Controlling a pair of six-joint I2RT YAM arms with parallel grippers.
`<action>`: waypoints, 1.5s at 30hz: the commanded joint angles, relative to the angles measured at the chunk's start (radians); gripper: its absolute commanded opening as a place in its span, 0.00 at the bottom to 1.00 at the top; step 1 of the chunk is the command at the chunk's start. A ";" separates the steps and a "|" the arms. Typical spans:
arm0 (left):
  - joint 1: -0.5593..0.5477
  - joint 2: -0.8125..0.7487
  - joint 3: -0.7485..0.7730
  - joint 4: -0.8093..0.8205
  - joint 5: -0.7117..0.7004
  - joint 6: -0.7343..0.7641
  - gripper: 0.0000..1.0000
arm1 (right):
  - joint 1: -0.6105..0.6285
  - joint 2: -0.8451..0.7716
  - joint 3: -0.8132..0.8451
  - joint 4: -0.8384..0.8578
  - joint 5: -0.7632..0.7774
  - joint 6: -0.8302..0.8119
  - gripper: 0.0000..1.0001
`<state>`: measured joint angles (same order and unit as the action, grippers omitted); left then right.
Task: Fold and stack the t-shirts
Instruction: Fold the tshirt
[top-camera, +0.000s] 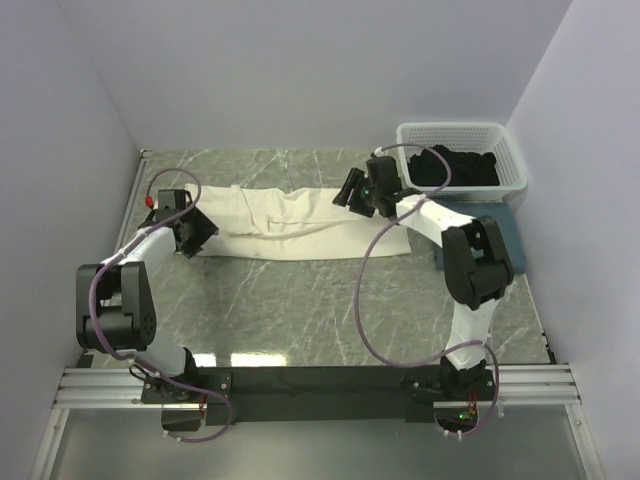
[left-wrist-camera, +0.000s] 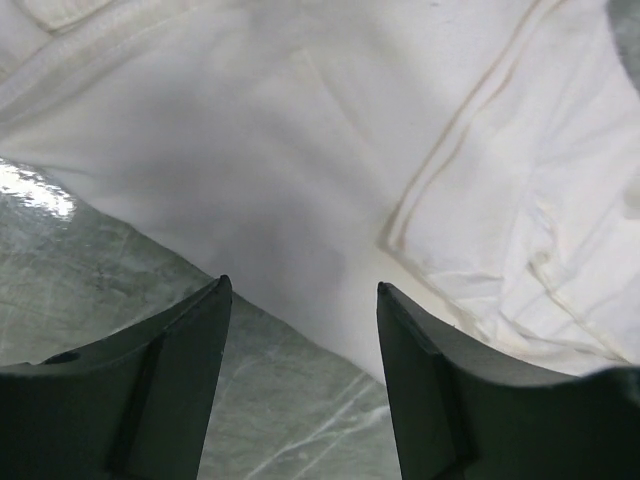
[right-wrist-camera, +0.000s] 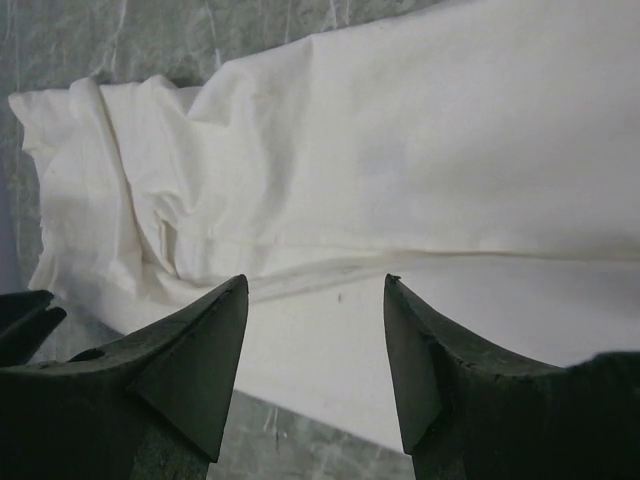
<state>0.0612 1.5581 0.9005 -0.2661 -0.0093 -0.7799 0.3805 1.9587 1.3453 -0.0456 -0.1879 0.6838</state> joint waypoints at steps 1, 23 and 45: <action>-0.017 -0.040 0.067 -0.033 0.044 0.001 0.66 | -0.002 -0.132 -0.055 -0.111 0.065 -0.148 0.63; -0.127 0.250 0.311 -0.137 0.012 -0.039 0.55 | -0.018 -0.356 -0.275 -0.140 0.058 -0.208 0.62; -0.173 0.362 0.525 -0.122 0.013 -0.079 0.02 | -0.054 -0.337 -0.273 -0.142 0.027 -0.213 0.61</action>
<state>-0.1074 1.8942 1.3666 -0.4072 0.0135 -0.8341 0.3328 1.6459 1.0706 -0.1963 -0.1520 0.4850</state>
